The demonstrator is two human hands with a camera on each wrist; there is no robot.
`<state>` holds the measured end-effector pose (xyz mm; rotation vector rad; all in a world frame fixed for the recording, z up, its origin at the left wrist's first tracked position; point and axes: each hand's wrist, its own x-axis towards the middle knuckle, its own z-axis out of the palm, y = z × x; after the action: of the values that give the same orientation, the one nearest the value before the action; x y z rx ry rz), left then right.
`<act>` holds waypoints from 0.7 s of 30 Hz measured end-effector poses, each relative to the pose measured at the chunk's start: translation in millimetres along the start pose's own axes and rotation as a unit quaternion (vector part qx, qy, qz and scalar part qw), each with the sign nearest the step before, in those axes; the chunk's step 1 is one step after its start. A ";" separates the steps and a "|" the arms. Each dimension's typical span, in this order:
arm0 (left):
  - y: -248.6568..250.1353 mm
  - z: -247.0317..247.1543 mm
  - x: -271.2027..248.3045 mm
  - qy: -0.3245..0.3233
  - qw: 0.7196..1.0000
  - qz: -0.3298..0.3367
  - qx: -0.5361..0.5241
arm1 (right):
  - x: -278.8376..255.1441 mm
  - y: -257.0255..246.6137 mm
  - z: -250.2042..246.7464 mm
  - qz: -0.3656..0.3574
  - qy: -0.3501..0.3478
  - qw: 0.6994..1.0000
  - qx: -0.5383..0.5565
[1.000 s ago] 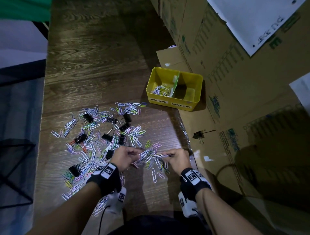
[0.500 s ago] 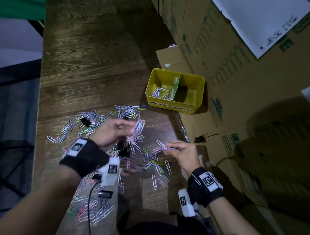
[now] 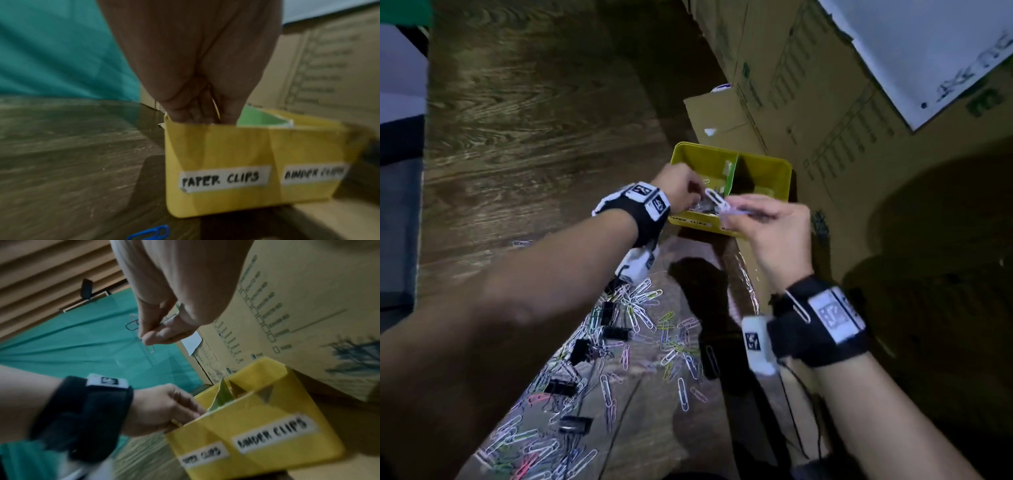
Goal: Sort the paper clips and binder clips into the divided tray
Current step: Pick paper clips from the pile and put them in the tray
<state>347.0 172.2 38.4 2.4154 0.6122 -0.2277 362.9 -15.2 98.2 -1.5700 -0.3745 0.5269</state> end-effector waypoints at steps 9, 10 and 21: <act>-18.0 -2.8 -55.1 0.188 0.974 0.058 -0.113 | 106.0 32.7 42.7 0.019 -0.085 0.926 -0.367; -22.2 -3.4 -66.6 0.204 0.970 0.064 -0.120 | 110.2 38.2 48.7 0.016 -0.101 0.901 -0.422; -119.1 29.9 -237.1 -0.076 0.991 -0.026 0.110 | 13.0 35.5 70.6 -0.155 -0.193 0.863 -0.440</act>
<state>81.5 148.5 23.1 2.5629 0.6073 -0.5201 332.7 48.5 60.3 -2.2095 -1.2956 0.4303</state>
